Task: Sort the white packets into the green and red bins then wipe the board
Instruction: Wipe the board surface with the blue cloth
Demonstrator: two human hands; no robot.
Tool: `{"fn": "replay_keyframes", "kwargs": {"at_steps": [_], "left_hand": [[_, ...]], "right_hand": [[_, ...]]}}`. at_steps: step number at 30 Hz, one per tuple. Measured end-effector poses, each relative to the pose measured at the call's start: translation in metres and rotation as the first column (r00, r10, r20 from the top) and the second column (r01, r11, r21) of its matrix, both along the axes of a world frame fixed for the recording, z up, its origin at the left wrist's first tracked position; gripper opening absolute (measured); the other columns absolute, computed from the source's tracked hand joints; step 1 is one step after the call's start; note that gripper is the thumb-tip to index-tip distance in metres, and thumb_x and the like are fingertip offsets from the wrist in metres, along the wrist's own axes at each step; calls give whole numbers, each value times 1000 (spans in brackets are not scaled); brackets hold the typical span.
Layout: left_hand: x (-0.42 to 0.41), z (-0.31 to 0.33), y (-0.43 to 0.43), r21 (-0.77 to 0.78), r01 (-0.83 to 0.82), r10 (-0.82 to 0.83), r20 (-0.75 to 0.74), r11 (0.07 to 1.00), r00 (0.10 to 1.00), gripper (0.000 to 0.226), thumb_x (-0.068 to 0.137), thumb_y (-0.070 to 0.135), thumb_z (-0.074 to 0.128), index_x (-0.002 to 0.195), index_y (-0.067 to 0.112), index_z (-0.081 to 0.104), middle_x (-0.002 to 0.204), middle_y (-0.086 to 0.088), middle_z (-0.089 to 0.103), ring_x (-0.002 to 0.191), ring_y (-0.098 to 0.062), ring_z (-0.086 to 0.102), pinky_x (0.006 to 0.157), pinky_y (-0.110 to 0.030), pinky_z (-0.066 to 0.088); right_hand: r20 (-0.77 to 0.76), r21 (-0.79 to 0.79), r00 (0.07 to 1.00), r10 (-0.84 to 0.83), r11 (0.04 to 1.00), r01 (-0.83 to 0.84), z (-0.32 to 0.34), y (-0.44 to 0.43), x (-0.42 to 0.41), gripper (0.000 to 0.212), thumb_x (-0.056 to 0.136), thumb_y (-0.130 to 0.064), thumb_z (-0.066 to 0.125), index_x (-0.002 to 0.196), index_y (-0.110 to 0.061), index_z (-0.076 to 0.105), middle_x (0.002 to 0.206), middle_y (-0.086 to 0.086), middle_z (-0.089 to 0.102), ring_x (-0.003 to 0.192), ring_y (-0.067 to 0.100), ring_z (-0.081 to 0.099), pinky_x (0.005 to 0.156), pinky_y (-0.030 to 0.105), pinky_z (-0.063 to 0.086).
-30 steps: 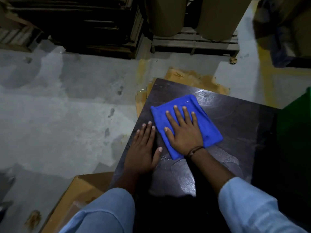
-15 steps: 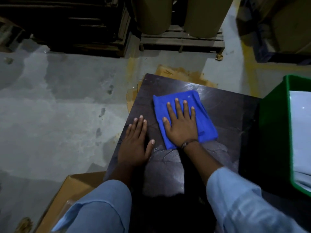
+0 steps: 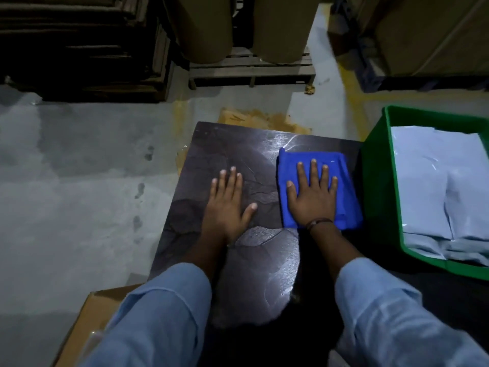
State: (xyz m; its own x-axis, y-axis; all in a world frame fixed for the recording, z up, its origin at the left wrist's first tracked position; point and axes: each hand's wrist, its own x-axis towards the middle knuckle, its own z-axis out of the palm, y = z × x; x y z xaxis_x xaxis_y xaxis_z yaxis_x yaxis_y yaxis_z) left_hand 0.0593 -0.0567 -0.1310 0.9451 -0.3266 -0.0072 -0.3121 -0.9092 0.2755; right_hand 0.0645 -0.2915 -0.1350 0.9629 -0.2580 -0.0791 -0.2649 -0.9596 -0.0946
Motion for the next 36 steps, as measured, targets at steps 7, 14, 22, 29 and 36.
{"fn": "replay_keyframes", "kwargs": {"at_steps": [7,14,22,29,36], "left_hand": [[8,-20,-32,-22,7,-5,94,1000,996,83,100,59,39,161,5,22,171,-11,12,158,-30,7,127,-50,12],[9,-20,-33,-48,28,-22,127,998,992,81,99,56,43,158,2,31,169,-14,19,157,-32,13,124,-54,20],[12,-18,-33,11,17,-18,74,1000,997,85,98,60,40,160,5,23,171,-11,11,159,-30,7,126,-51,17],[12,-18,-33,1,8,-8,61,1000,998,84,98,59,42,160,6,24,171,-9,12,158,-29,8,126,-51,17],[14,-19,-34,-18,14,-13,59,1000,998,85,98,60,40,160,5,24,171,-9,12,159,-29,7,126,-53,17]], "right_hand": [[-15,54,998,-66,996,67,-6,-18,89,71,97,-63,16,160,-30,14,169,6,5,154,35,1,122,59,0],[64,35,990,129,991,-131,-6,22,42,68,100,-57,24,159,-25,20,167,9,13,154,37,6,121,59,7],[32,-20,999,-43,999,44,-2,-18,8,69,99,-60,23,159,-25,22,167,10,14,154,34,8,122,57,9],[-33,80,991,-131,988,133,-4,-12,109,72,97,-60,19,160,-24,17,168,9,7,154,37,2,121,60,2],[50,24,997,-51,998,50,-2,-2,-4,70,100,-60,23,160,-23,17,168,9,9,155,34,2,122,57,7]]}}
